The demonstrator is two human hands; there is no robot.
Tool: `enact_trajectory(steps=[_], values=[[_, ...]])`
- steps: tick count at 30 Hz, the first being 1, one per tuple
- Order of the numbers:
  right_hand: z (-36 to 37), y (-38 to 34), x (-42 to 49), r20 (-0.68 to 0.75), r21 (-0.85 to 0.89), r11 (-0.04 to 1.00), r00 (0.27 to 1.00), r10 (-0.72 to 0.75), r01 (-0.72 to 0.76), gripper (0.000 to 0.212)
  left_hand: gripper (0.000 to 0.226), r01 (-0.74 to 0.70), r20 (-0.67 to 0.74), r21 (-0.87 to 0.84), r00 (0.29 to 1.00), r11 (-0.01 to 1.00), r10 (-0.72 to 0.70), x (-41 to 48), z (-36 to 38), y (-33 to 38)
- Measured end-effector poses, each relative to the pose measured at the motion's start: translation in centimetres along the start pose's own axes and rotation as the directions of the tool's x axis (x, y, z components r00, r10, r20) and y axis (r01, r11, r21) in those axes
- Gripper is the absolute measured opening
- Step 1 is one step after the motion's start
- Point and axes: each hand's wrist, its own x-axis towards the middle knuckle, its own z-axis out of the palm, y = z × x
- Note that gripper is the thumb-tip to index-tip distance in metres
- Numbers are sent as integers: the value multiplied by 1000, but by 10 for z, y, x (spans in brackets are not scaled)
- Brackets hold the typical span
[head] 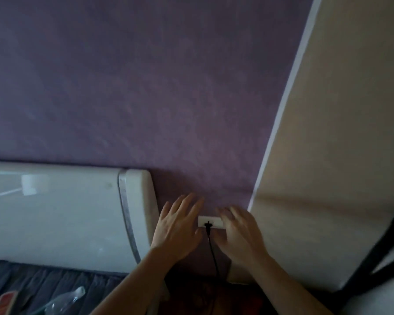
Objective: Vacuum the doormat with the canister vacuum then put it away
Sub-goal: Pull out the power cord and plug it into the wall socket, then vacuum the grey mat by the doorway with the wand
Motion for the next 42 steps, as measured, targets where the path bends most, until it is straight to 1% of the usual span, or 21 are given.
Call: enact_trajectory(steps=[2,5,8,11,15,17,21,25,29,32,35,39,42], values=[[-43,-11,-9,16,-7,1000,1000,23,-23,57,69,-21,12,-44,1000,999,22,0,-45,17],[-93,-22,-28,46,-15,998,996,70,-69,55,69,-29,51,-97,998,995,34,-7,-93,40],[-132,-27,-51,40,-2,993,992,117,-117,55,62,-47,36,-141,998,989,52,-17,-121,61],[-158,-20,-78,15,9,982,982,186,-186,56,52,-102,-16,-212,995,972,101,-25,-128,79],[-176,6,-124,-1,40,951,952,307,-307,62,59,-170,0,-263,984,950,177,-31,-123,113],[-183,22,-147,4,35,931,931,364,-364,60,61,-221,0,-284,973,933,230,-33,-121,132],[-196,60,-182,24,31,874,875,484,-485,59,68,-271,79,-323,947,907,311,-19,-113,174],[-202,105,-202,-1,43,834,835,551,-550,58,70,-335,100,-321,918,886,383,10,-91,228],[-205,168,-209,-27,51,805,805,593,-592,56,68,-371,117,-312,899,875,423,43,-61,288],[-204,222,-206,-56,76,785,783,619,-615,55,64,-364,162,-311,890,878,427,72,-34,330],[-202,273,-198,-53,111,771,771,634,-627,53,62,-311,229,-316,892,896,390,101,-8,369],[-196,331,-179,-8,134,765,772,636,-630,47,62,-252,302,-301,889,920,343,132,25,406],[-182,365,-164,52,199,736,757,651,-647,45,62,-203,339,-298,891,933,302,144,42,419]])
